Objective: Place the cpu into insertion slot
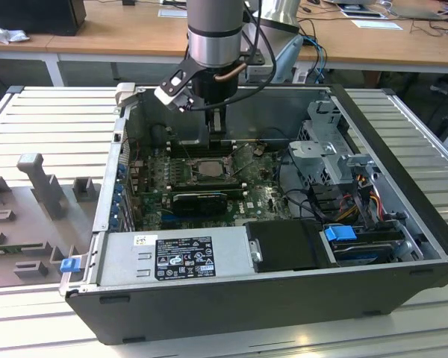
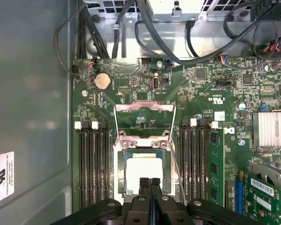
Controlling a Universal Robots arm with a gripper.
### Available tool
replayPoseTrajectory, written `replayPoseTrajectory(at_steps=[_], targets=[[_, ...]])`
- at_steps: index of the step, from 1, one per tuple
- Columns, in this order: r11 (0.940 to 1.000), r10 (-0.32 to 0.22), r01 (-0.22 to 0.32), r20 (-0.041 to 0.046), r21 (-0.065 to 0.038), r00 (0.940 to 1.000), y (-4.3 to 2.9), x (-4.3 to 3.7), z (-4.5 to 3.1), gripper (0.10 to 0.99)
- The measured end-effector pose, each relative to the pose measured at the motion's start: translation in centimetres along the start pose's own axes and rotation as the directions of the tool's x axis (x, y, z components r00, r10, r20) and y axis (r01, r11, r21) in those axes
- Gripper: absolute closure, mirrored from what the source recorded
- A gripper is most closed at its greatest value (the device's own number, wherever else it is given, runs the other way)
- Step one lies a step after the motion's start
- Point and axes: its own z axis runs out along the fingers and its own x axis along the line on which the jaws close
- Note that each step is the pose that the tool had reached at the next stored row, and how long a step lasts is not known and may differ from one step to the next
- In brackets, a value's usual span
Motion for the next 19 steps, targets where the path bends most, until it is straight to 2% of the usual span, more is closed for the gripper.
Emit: replayPoseTrajectory(at_steps=[19], targets=[[1.0, 0.0, 0.0, -0.0001, 0.0, 1.0, 0.05, 0.02, -0.87, 0.98]])
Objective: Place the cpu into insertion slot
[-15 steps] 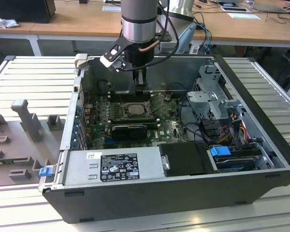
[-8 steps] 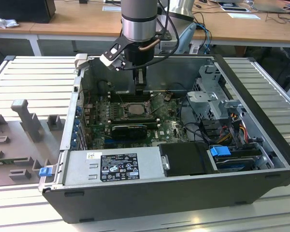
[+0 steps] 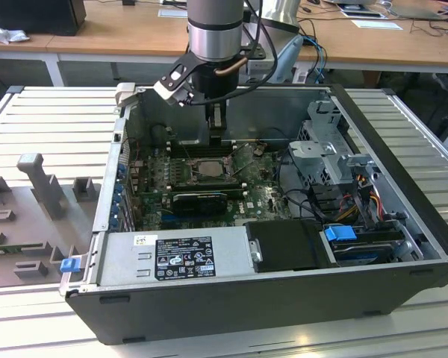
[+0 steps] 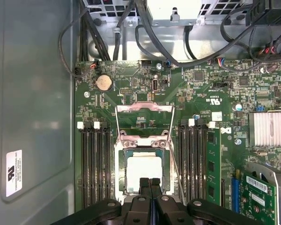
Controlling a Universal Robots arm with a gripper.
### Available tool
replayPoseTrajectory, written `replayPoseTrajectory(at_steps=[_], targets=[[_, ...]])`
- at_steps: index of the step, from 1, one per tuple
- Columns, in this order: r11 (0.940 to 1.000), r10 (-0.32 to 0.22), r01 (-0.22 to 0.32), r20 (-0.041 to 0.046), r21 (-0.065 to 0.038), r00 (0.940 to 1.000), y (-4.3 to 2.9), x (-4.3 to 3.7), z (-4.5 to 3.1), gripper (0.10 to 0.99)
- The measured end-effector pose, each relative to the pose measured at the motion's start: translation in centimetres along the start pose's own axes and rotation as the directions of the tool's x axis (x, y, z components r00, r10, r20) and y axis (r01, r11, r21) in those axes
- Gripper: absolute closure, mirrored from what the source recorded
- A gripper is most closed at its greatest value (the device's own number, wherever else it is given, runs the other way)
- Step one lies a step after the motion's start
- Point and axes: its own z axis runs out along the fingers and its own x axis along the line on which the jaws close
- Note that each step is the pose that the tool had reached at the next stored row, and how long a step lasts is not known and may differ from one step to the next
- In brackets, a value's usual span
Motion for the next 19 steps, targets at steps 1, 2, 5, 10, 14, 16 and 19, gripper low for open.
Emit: replayPoseTrajectory(at_steps=[1, 2, 5, 10, 14, 16, 19], targets=[[1.0, 0.0, 0.0, 0.0, 0.0, 1.0, 0.0, 0.0, -0.04, 0.98], [1.0, 0.0, 0.0, 0.0, 0.0, 1.0, 0.01, 0.0, -0.08, 0.98], [1.0, 0.0, 0.0, 0.0001, 0.0, 1.0, 0.03, 0.01, -0.35, 0.98], [1.0, 0.0, 0.0, 0.0, 0.0, 1.0, 0.26, 0.02, -0.62, 0.98], [1.0, 0.0, 0.0, 0.0, 0.0, 1.0, 0.47, 0.02, -0.71, 0.98], [1.0, 0.0, 0.0, 0.0001, 0.0, 1.0, 0.59, 0.03, -0.77, 0.98], [1.0, 0.0, 0.0, 0.0001, 0.0, 1.0, 0.68, 0.03, -0.88, 0.98]])
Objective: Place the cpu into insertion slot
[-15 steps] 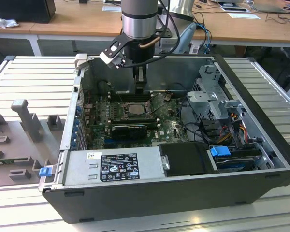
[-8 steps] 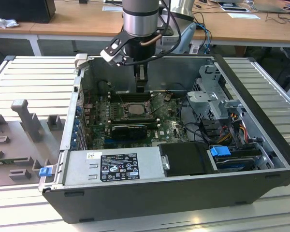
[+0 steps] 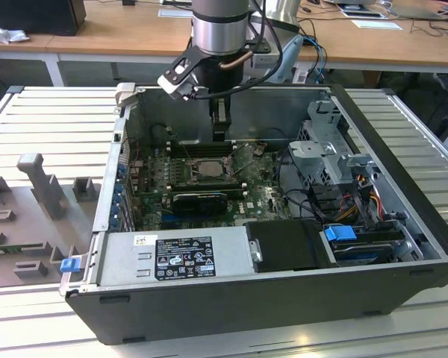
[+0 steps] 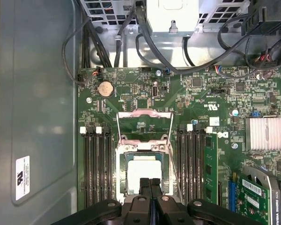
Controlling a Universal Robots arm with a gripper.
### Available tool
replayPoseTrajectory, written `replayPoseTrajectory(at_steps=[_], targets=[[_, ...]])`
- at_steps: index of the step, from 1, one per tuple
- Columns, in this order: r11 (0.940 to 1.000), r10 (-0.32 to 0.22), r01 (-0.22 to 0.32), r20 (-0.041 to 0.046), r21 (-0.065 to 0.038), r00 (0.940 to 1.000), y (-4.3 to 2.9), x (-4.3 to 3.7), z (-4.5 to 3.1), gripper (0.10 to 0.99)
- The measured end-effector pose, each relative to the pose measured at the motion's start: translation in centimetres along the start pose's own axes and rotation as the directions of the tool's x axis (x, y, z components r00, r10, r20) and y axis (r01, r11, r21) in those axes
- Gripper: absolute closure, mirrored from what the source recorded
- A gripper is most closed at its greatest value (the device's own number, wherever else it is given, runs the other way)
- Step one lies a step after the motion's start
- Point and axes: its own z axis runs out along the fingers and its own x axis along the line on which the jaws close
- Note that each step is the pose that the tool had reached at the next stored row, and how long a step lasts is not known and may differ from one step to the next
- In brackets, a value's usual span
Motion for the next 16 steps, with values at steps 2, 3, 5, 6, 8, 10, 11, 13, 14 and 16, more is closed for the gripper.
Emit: replayPoseTrajectory(at_steps=[2, 3, 5, 6, 8, 10, 11, 13, 14, 16], targets=[[1.0, 0.0, 0.0, 0.0, 0.0, 1.0, 0.03, 0.0, -0.07, 0.98], [1.0, 0.0, 0.0, 0.0, 0.0, 1.0, 0.04, 0.0, -0.11, 0.98], [1.0, 0.0, 0.0, -0.0001, 0.0, 1.0, 0.06, 0.01, -0.18, 0.98], [1.0, 0.0, 0.0, 0.0001, 0.0, 1.0, 0.07, 0.01, -0.22, 0.98], [1.0, 0.0, 0.0, 0.0001, 0.0, 1.0, 0.08, 0.01, -0.37, 0.98], [1.0, 0.0, 0.0, 0.0001, 0.0, 1.0, 0.1, 0.02, -0.55, 0.98], [1.0, 0.0, 0.0, -0.0002, 0.0, 1.0, 0.27, 0.02, -0.56, 0.98], [1.0, 0.0, 0.0, 0.0, 0.0, 1.0, 0.8, 0.03, -0.54, 0.98], [1.0, 0.0, 0.0, 0.0, 0.0, 1.0, 1.03, 0.03, -0.53, 0.98], [1.0, 0.0, 0.0, -0.0001, 0.0, 1.0, 1.43, 0.03, -0.51, 0.98]])
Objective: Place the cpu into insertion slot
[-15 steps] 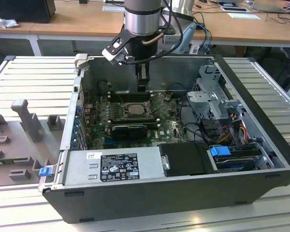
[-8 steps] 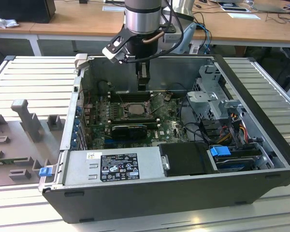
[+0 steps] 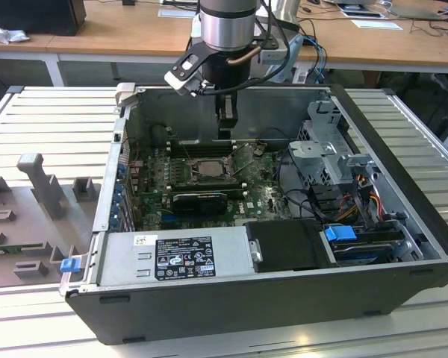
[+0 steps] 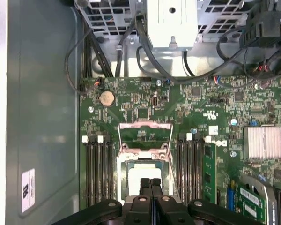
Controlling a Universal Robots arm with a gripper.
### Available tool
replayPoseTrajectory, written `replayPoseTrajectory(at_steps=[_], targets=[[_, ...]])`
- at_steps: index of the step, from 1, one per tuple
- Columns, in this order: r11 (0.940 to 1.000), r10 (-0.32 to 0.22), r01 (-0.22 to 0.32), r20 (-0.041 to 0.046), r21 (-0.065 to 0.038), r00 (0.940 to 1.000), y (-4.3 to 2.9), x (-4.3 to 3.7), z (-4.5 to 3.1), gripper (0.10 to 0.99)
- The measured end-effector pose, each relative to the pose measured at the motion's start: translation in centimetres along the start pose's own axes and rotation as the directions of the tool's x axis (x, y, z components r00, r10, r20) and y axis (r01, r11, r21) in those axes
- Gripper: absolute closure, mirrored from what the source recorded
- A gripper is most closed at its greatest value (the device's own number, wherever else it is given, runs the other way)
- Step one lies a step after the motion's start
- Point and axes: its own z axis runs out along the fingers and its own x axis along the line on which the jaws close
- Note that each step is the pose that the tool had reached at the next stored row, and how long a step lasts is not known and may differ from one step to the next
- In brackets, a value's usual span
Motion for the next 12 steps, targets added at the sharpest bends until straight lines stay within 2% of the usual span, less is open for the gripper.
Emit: replayPoseTrajectory(at_steps=[12], targets=[[1.0, 0.0, 0.0, 0.0001, 0.0, 1.0, 0.91, 0.02, 0.05, 0.98]])
